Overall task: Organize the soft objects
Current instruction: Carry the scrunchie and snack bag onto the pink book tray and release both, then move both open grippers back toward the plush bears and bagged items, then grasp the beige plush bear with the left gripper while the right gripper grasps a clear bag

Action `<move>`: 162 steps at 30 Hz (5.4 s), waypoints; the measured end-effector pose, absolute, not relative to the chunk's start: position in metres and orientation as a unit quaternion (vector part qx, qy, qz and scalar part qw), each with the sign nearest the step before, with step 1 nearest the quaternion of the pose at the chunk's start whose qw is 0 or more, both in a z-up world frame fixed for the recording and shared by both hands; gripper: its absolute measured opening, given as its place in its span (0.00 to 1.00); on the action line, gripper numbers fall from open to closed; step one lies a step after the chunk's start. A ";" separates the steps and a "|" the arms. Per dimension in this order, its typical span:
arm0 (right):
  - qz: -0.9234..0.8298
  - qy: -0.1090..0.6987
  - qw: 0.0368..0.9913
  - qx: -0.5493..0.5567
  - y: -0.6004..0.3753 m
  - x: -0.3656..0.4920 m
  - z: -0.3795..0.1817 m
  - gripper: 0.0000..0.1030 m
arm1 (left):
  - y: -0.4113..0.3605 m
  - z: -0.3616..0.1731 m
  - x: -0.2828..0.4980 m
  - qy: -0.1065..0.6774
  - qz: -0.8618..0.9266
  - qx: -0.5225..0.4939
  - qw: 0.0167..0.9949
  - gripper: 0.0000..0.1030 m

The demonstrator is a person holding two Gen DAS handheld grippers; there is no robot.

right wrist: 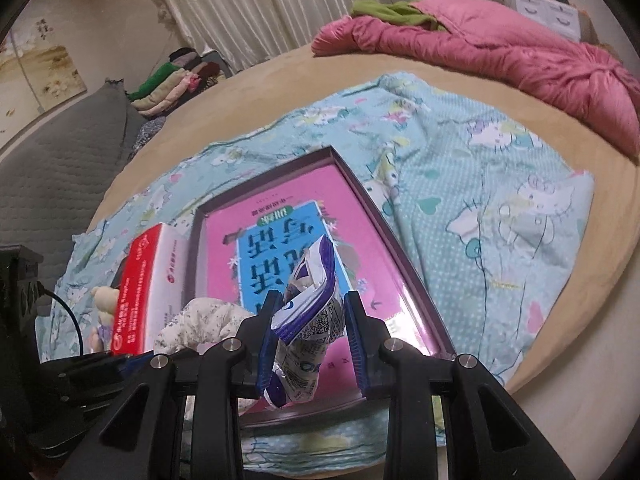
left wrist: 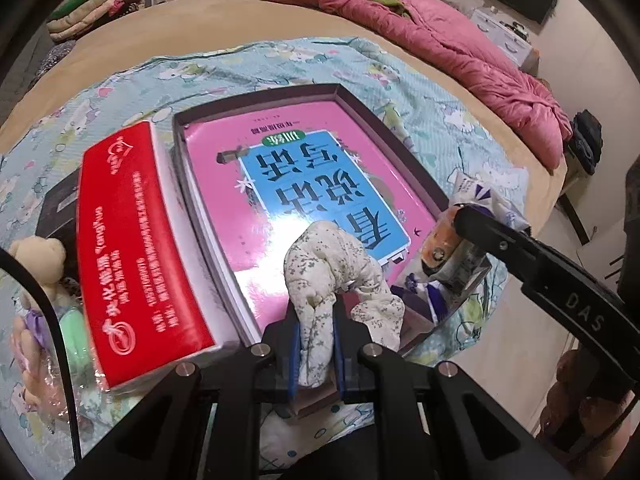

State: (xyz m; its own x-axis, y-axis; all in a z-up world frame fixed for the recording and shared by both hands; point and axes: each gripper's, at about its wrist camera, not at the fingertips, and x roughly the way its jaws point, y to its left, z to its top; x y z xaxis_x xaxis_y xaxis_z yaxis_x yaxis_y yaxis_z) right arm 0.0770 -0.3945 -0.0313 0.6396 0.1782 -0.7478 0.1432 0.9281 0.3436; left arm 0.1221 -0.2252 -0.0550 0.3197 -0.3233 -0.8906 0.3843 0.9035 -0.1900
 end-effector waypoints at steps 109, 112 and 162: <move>0.074 0.361 0.929 -0.021 -0.212 0.046 0.092 0.74 | 0.041 0.079 0.079 0.435 -0.025 -0.080 0.897 0.74; 0.092 0.362 0.927 -0.030 -0.195 0.045 0.091 0.74 | 0.058 0.075 0.078 0.439 -0.015 -0.091 0.894 0.74; 0.238 0.427 0.843 -0.226 -0.005 0.058 -0.076 0.74 | 0.122 -0.126 0.133 0.557 -0.121 -0.213 0.794 0.65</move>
State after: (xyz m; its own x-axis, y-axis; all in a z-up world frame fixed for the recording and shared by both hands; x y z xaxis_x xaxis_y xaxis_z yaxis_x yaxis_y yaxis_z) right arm 0.0583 -0.0049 -0.0764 0.5223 0.2083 -0.8269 -0.5941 0.7846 -0.1776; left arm 0.1329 0.1218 -0.1256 0.3507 -0.4294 -0.8323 -0.0444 0.8801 -0.4728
